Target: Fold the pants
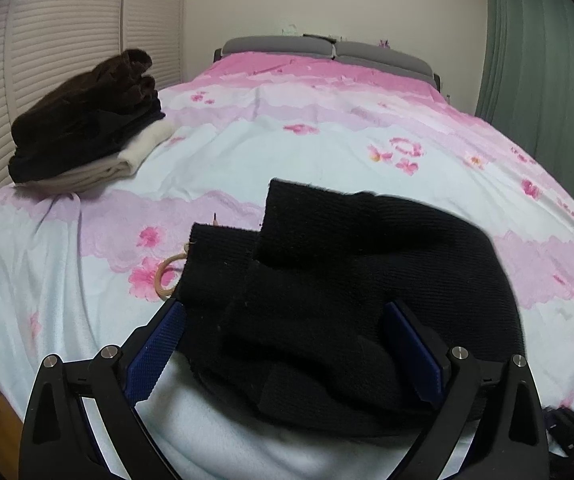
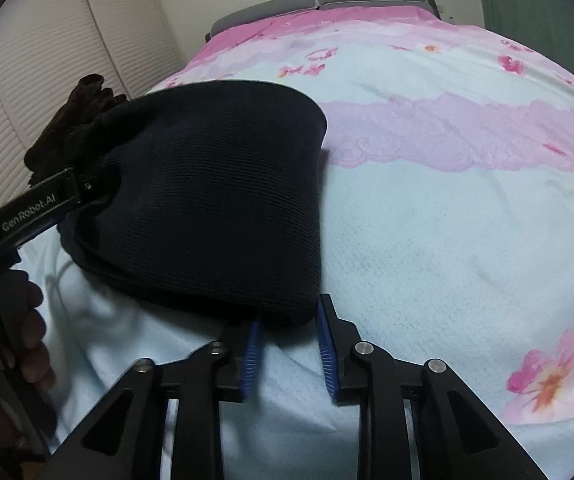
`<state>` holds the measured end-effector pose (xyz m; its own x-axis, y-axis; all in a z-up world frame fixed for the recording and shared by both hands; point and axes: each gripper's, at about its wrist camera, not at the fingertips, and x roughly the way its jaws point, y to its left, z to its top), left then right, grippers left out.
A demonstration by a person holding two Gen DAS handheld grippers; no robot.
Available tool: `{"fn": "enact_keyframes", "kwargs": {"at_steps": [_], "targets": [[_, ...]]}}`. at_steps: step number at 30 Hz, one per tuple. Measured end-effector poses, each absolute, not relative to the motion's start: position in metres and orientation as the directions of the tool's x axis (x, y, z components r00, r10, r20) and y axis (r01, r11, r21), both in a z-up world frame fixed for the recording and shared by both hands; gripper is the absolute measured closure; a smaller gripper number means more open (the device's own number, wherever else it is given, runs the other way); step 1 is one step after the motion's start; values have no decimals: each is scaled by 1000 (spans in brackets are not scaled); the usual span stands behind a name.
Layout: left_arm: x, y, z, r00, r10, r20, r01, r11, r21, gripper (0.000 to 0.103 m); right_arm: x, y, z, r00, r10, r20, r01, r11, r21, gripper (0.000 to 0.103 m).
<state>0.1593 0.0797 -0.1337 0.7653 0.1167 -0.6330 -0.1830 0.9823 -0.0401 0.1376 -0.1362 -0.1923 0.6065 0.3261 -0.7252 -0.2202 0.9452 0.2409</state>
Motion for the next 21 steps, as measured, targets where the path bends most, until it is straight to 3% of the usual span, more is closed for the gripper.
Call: {"fn": "enact_keyframes", "kwargs": {"at_steps": [3,9,12,17,21], "targets": [[147,72,-117,794,124,-596,-178,983,-33,2,127,-145,-169,639,313,-702,-252,948,193,51],[131,43,-93,836,101,-540,-146,988,-41,2,146,-170,-114,649,382,-658,-385,911,149,50],[130,24,-85,850,74,-521,-130,989,-71,2,186,-182,-91,601,453,-658,-444,874,196,47],[135,-2,-86,850,45,-525,-141,979,-144,2,264,-185,-73,368,664,-651,-692,663,286,43],[153,-14,-93,832,99,-546,-214,965,-153,2,315,-168,-82,172,692,-701,-865,446,229,43]]}}
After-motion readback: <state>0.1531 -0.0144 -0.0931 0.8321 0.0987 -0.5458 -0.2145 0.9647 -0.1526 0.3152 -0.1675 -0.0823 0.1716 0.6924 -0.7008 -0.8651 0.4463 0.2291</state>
